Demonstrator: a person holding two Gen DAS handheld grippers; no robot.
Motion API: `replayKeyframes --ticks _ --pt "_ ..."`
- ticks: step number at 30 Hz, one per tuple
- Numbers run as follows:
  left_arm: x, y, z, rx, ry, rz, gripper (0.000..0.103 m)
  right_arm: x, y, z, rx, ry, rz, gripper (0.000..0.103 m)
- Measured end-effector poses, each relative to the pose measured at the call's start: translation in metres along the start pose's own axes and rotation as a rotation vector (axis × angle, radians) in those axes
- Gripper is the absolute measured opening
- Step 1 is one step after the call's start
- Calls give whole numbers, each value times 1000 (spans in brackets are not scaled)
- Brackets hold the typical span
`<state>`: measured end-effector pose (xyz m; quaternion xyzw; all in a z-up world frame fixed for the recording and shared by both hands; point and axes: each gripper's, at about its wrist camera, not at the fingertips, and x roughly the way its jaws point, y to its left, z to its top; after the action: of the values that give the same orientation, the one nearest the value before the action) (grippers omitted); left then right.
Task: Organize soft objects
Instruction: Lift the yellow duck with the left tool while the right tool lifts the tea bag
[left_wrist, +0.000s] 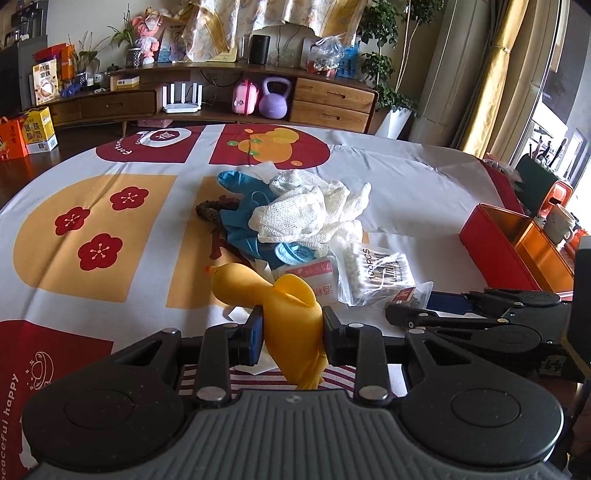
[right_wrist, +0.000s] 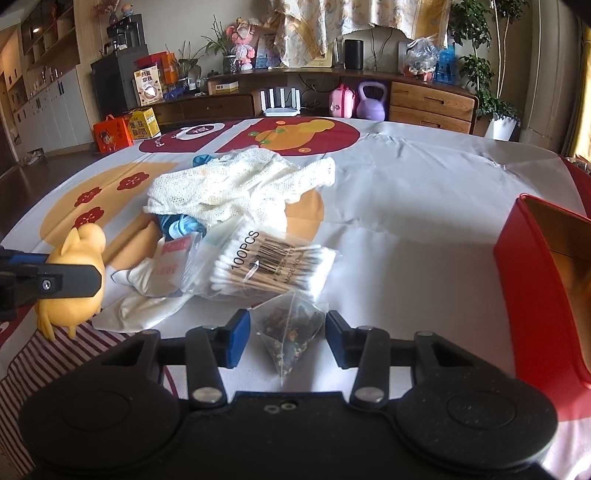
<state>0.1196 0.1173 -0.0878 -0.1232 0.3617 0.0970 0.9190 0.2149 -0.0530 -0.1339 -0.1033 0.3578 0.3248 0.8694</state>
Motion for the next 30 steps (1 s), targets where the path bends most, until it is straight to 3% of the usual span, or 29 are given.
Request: replayKeyframes --ticks 1,3,11,19,30 --pt "1 0 0 -2 1 -1 31 1 1 0 -4 0 -2 39" --pt "2 2 0 -5 4 -4 31 3 3 -1 -16 5 -10 25" --pt "3 2 -2 0 4 -7 31 -2 7 -2 -41 -11 -27 10" --pt "-12 -6 -3 25 -18 -26 31 -29 0 -5 22 -35 -17 10" --pt "-46 -46 0 92 -68 -57 31 -107 -19 -4 104 -105 13 10"
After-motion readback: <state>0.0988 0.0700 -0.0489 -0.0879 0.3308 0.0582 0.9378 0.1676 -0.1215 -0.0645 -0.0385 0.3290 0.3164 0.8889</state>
